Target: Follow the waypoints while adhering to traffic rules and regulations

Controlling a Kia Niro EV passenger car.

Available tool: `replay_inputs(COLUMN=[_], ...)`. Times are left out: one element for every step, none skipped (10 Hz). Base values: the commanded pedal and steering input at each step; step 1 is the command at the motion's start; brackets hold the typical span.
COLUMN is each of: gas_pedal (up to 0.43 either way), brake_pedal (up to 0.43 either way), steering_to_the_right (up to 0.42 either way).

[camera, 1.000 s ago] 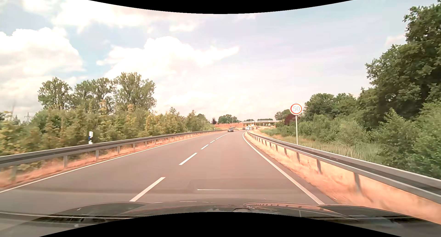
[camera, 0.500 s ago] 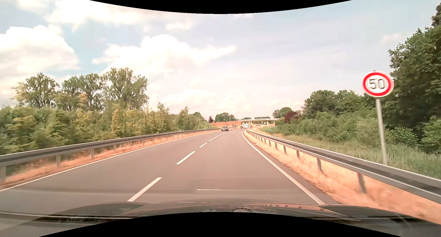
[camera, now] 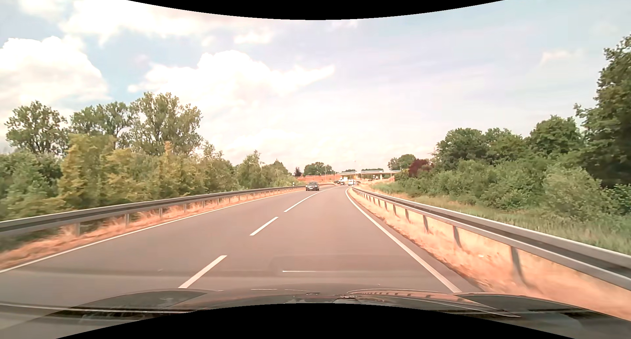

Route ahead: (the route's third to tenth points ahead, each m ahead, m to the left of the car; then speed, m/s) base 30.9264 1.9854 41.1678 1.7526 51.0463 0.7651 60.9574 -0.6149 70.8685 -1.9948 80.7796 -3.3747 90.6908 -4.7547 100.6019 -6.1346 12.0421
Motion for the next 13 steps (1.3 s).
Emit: replay_inputs(gas_pedal=[0.098,0.098,0.098,0.098,0.098,0.098,0.098,0.098,0.098,0.098,0.098,0.098,0.098], brake_pedal=[0.000,0.000,0.000,0.000,0.000,0.000,0.000,0.000,0.000,0.000,0.000,0.000,0.000], steering_to_the_right=[0.006,0.006,0.006,0.006,0.006,0.006,0.006,0.008,0.008,0.008,0.008,0.008,0.008])
